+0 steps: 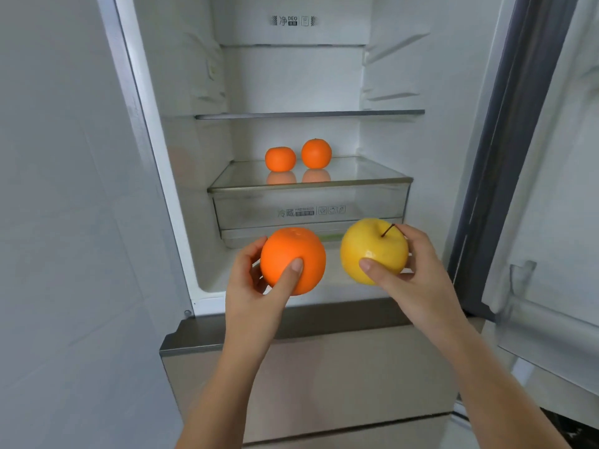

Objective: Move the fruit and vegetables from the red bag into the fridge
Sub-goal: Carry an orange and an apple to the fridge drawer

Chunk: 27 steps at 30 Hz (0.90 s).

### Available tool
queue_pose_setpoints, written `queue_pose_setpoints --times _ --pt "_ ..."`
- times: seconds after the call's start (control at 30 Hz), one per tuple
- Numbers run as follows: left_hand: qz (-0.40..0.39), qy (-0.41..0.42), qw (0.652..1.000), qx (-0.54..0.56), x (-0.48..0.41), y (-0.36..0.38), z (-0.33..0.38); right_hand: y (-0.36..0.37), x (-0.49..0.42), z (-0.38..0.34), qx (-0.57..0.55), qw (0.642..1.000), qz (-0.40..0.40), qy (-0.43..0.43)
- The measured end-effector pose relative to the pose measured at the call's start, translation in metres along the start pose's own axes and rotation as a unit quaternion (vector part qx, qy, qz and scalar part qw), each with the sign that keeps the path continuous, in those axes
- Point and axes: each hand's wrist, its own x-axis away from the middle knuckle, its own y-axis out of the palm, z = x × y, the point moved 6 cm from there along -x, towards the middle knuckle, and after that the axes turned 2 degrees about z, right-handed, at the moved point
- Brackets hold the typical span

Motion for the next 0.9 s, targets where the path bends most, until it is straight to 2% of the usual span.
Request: queue_pose_setpoints --times 0.13,0.37,0.63,0.8,0.9 --pt "-0.002 0.013 1.000 0.008 -0.055 0.015 -0.012 0.017 -0.048 0.006 0.004 1.000 0.029 -0.009" --pt "0.011 0.034 0.999 0.029 -0.133 0.032 -0.027 0.051 -0.118 0.013 -0.001 0.999 0.031 -0.040" --pt "0.025 0.090 0.992 -0.087 -0.183 0.049 -0.032 0.060 -0.171 0.013 0.071 0.992 0.040 -0.093" --pt "0.028 0.095 0.991 -0.091 -0.209 0.057 -0.032 0.062 -0.207 0.019 0.063 0.992 0.051 -0.095" --pt "0.029 0.088 0.991 -0.097 -0.221 0.064 -0.035 0.064 -0.226 0.022 0.069 0.991 0.031 -0.111"
